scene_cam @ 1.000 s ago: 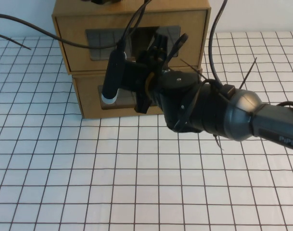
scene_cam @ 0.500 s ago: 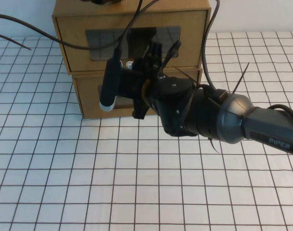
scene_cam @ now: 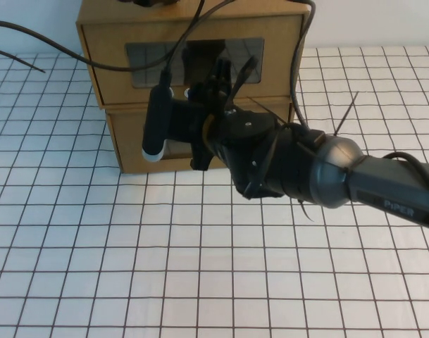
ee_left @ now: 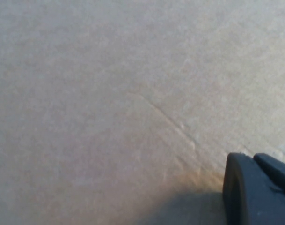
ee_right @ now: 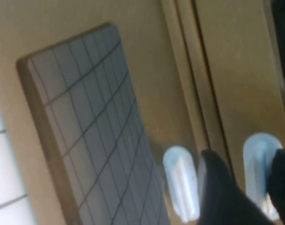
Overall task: Open the shoe box
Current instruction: 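Pull the top drawer of the cardboard box fully open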
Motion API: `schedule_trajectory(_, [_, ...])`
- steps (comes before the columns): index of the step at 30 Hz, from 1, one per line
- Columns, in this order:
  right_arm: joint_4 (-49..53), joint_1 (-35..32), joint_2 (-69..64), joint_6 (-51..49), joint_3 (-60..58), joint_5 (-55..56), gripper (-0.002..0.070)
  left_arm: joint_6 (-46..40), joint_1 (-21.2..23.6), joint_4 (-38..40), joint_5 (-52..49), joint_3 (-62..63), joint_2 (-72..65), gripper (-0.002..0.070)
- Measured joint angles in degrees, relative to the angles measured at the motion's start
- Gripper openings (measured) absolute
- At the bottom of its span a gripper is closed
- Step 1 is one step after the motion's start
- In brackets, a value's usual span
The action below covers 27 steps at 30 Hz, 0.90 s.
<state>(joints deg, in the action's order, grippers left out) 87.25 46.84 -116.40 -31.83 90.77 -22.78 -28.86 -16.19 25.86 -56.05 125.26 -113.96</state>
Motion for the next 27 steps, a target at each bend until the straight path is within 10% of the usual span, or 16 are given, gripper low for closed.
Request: schedule_trajectory(27, [-0.42,2.0,-1.85,4.9,2.71,-7.84,0.001,-0.13,0.0,0.35,-1.15,0.0,0.0,-0.0002])
